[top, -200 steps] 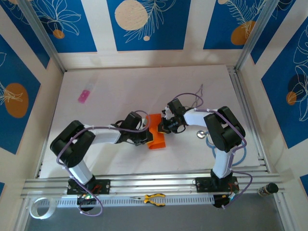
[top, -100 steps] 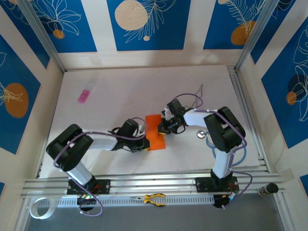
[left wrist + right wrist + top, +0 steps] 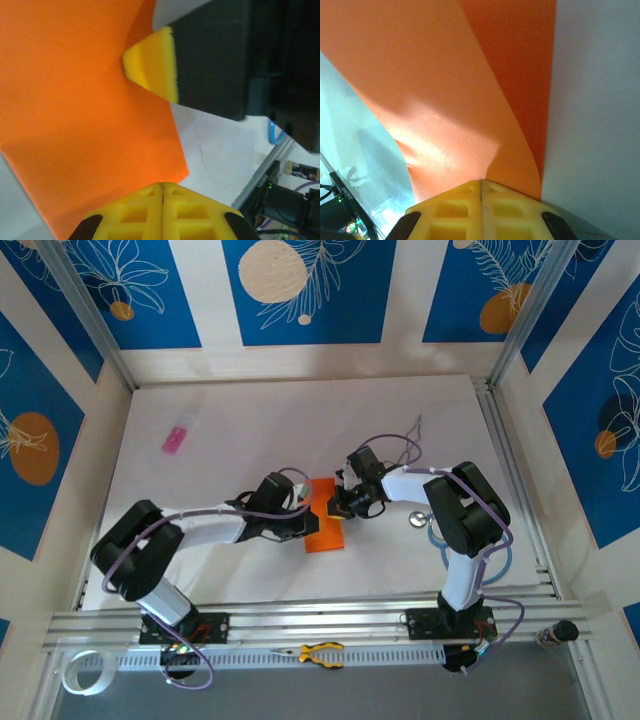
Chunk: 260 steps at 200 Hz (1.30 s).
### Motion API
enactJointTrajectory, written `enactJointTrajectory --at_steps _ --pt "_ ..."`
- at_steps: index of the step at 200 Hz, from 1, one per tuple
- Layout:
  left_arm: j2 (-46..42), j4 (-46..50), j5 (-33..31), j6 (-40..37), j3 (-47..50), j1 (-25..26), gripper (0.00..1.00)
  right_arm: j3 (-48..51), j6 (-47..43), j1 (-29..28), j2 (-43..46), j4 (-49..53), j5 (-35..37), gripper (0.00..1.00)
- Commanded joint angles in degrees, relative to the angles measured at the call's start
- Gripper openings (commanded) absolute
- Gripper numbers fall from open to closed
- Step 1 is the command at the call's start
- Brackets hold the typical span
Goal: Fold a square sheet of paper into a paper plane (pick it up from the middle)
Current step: First fold the square sheet of paper in half at the center of the table.
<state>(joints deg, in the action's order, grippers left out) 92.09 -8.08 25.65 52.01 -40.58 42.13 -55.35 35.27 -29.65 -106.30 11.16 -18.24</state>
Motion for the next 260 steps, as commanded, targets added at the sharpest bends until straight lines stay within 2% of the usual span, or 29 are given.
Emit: enactJointTrajectory --at_steps 1,46,93,126,150,168,204,260 --pt "3.16 -0.89 0.68 0.05 0.79 -0.47 0.0 2.75 0.33 -0.06 -1.37 6.32 5.24 0.0" --pt "2.59 -4.98 4.09 2.19 8.34 0.39 0.0 3.4 0.51 0.02 -0.76 6.16 6.11 0.0" --pt "-2.05 0.71 4.79 -0.42 13.13 1.53 0.0 3.54 0.44 0.12 -0.75 6.33 6.14 0.0" --pt "-6.41 7.6 3.86 -4.34 10.54 1.66 0.0 3.67 0.38 0.06 -0.64 6.25 6.18 0.0" --pt "-10.57 11.41 -0.35 -5.14 6.49 1.49 0.0 3.5 -0.15 0.03 -0.66 6.35 5.63 0.0" --pt "-12.19 10.97 -2.93 -4.64 3.83 0.01 0.05 3.33 -0.98 0.07 -0.74 6.42 5.17 0.0" --pt "-4.86 3.37 1.79 -3.23 -2.26 -6.51 0.04 2.37 -2.01 0.04 -1.19 7.02 3.93 0.0" --pt "7.09 -2.72 3.77 -1.63 -8.25 -9.57 0.02 0.78 -3.57 0.03 -2.58 8.22 2.55 0.0"
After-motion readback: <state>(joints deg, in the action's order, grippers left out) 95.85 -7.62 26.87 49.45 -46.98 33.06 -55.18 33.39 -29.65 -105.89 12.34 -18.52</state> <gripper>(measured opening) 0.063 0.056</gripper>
